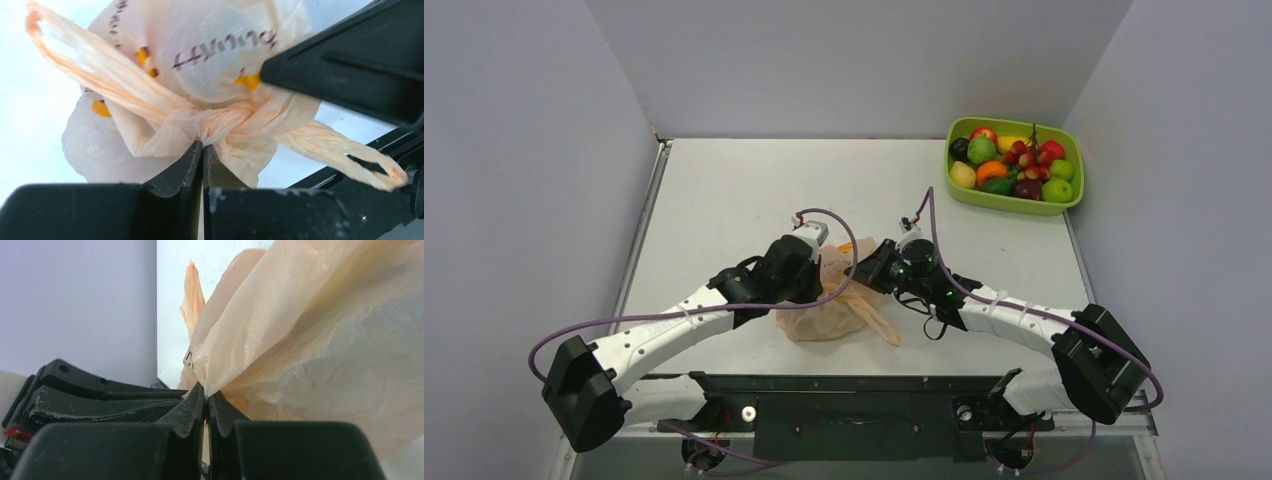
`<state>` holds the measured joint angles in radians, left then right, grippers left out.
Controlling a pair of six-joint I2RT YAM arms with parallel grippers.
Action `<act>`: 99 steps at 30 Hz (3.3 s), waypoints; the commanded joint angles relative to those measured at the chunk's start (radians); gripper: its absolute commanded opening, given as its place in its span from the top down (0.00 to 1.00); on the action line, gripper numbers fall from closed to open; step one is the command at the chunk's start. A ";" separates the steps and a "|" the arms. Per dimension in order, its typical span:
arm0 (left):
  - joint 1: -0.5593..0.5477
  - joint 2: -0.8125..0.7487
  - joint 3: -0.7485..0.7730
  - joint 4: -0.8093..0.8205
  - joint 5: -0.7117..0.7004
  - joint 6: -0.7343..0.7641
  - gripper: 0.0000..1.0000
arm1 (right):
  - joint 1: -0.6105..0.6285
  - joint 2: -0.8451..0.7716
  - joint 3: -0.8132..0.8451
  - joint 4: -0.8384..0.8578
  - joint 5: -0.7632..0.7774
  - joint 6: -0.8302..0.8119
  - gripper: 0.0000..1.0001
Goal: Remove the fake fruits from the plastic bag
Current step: Untie the plastic bag at the center of the board.
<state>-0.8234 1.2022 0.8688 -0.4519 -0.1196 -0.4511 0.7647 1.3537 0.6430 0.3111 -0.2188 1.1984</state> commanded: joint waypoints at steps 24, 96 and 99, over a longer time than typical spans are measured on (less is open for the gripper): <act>0.001 -0.240 -0.156 0.072 -0.035 -0.178 1.00 | -0.061 -0.270 0.325 -0.903 0.396 -0.649 0.46; 0.008 -0.440 -0.127 -0.059 -0.066 -0.204 0.96 | -0.330 -0.464 0.027 -0.610 0.006 -0.358 1.00; 0.008 -0.397 -0.062 -0.048 -0.003 -0.173 0.80 | -0.326 -0.480 0.021 -0.609 0.011 -0.352 1.00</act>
<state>-0.8215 0.7708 0.6937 -0.5251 -0.1844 -0.6632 0.4335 0.8829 0.6662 -0.3420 -0.1696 0.8810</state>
